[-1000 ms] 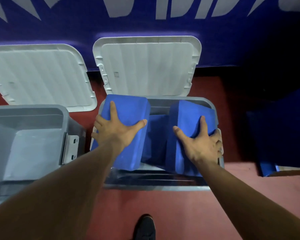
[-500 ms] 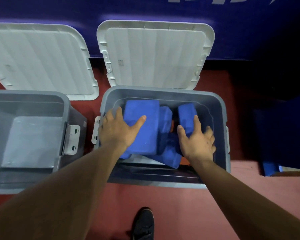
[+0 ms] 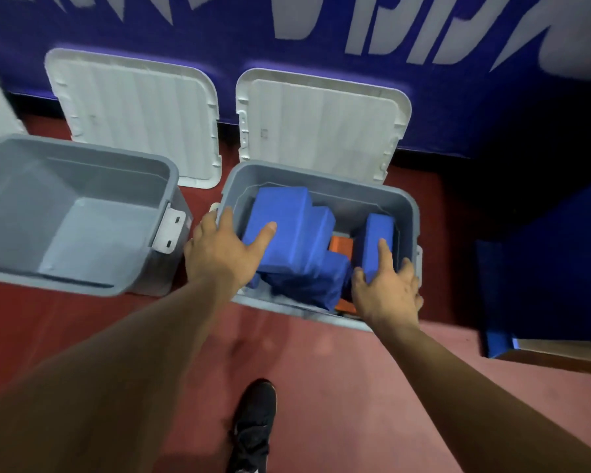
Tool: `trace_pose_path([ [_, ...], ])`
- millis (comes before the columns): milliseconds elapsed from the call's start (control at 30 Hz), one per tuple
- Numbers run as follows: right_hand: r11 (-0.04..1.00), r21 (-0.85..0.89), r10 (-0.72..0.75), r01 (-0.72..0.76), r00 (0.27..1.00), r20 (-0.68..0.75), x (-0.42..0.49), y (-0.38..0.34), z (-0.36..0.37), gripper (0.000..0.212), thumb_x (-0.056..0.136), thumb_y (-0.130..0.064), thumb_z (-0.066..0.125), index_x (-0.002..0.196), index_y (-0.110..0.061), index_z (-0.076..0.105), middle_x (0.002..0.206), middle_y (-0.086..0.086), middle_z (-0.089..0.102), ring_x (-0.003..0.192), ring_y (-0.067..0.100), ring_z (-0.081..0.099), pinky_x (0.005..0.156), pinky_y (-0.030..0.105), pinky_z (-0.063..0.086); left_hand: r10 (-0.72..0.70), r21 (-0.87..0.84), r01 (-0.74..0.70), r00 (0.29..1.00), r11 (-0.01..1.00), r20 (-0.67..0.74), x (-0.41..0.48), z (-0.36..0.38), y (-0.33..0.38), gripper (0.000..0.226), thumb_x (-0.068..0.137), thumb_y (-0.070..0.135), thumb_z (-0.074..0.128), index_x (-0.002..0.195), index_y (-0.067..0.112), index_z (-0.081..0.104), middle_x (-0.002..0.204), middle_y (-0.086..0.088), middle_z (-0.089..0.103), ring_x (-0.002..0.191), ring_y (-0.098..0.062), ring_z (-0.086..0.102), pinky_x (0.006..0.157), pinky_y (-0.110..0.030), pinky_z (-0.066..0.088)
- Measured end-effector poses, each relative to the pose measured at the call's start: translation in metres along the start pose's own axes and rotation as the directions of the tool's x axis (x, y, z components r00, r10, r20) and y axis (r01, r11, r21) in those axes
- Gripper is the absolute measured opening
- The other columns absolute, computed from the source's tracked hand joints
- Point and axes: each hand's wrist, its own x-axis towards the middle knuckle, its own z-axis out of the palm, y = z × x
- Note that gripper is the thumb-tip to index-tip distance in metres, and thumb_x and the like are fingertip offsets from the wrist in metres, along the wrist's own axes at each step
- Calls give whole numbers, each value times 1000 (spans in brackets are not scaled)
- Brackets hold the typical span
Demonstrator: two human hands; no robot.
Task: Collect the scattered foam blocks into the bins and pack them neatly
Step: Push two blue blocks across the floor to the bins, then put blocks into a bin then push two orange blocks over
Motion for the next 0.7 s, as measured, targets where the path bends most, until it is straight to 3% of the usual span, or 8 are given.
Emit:
trace_pose_path([
  [200, 970, -86, -226, 229, 973, 38, -70, -6, -12, 68, 99, -54, 46, 158, -44, 14, 167, 13, 11, 151, 36, 14, 117, 56, 21, 19, -98, -28, 996, 995, -89, -91, -33, -44, 97, 82, 86, 34, 154, 20, 37, 159, -5, 37, 146, -27, 32, 120, -46, 26],
  [367, 911, -130, -374, 392, 916, 143, -142, -41, 32, 71, 99, -59, 46, 160, -44, 12, 167, 12, 13, 152, 35, 13, 117, 58, 21, -78, -132, 58, 987, 989, -144, -149, -62, -131, 93, 81, 85, 36, 148, 21, 46, 150, -4, 48, 140, -26, 42, 118, -45, 32],
  [500, 826, -161, -493, 541, 830, 261, -226, -73, 94, 73, 99, -58, 45, 160, -42, 10, 166, 13, 15, 152, 36, 13, 118, 59, 20, -223, -180, 192, 959, 965, -177, -216, -76, -234, 100, 77, 88, 29, 150, 22, 43, 155, -5, 44, 144, -24, 37, 121, -44, 26],
  [600, 731, -192, -577, 654, 744, 336, -301, -100, 149, 74, 98, -58, 45, 161, -41, 11, 164, 14, 19, 151, 36, 16, 117, 57, 20, -358, -234, 310, 912, 921, -200, -282, -91, -325, 97, 79, 86, 33, 151, 22, 42, 156, -4, 41, 145, -24, 34, 121, -48, 24],
  [700, 652, -181, -632, 736, 659, 408, -395, -120, 208, 75, 96, -59, 47, 160, -43, 12, 164, 13, 21, 150, 36, 18, 117, 57, 21, -475, -261, 422, 858, 868, -195, -366, -107, -419, 102, 74, 89, 24, 152, 26, 39, 158, -1, 37, 146, -22, 29, 118, -47, 20],
])
